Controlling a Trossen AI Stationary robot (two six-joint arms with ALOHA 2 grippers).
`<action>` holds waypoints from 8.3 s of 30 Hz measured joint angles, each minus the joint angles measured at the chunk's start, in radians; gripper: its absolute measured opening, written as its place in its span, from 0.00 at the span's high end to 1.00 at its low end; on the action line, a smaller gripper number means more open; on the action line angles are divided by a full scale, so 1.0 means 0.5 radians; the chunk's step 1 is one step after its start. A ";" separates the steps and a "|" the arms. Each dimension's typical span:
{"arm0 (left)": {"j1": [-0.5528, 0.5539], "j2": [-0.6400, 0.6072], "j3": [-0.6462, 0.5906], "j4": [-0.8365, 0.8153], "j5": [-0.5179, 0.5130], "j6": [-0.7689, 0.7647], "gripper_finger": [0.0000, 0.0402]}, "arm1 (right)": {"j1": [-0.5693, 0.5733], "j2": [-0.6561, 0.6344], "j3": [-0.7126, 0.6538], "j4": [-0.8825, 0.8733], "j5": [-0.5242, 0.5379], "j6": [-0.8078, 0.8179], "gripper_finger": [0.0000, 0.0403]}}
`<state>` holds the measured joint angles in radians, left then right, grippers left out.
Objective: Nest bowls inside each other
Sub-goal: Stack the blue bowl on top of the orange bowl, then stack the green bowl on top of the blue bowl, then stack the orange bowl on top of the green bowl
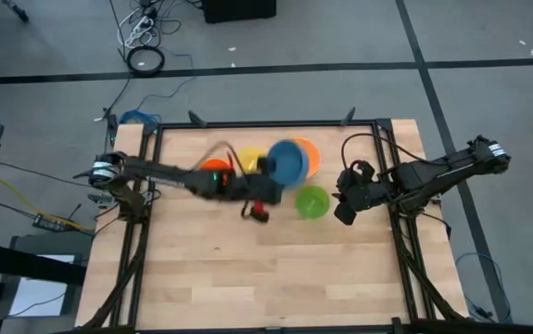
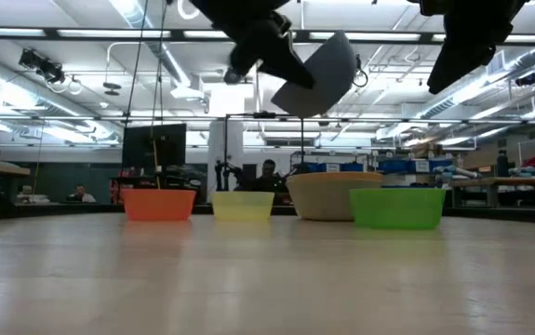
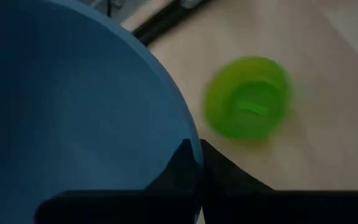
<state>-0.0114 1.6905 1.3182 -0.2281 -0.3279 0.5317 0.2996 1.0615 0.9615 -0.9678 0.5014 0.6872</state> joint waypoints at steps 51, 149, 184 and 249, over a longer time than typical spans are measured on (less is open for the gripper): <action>0.369 0.656 1.195 -1.028 0.908 -0.862 0.72 | -0.009 -0.001 0.001 -0.048 -0.060 0.226 0.66; -0.398 -0.693 0.152 -2.403 -0.525 -2.546 0.76 | -0.952 0.666 0.280 0.532 -0.313 -0.609 1.00; -0.467 -1.041 -0.625 -1.479 -0.473 -2.743 0.77 | -1.436 1.176 0.480 0.859 -0.615 -1.008 0.55; 0.261 -0.978 -1.344 -0.659 0.106 -1.129 0.60 | -0.204 0.366 0.461 -0.081 0.143 -0.258 0.56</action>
<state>0.1188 1.2015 0.6464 -0.5575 -0.2749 -0.0326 0.1974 1.2446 1.1919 -1.0085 0.5728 0.5583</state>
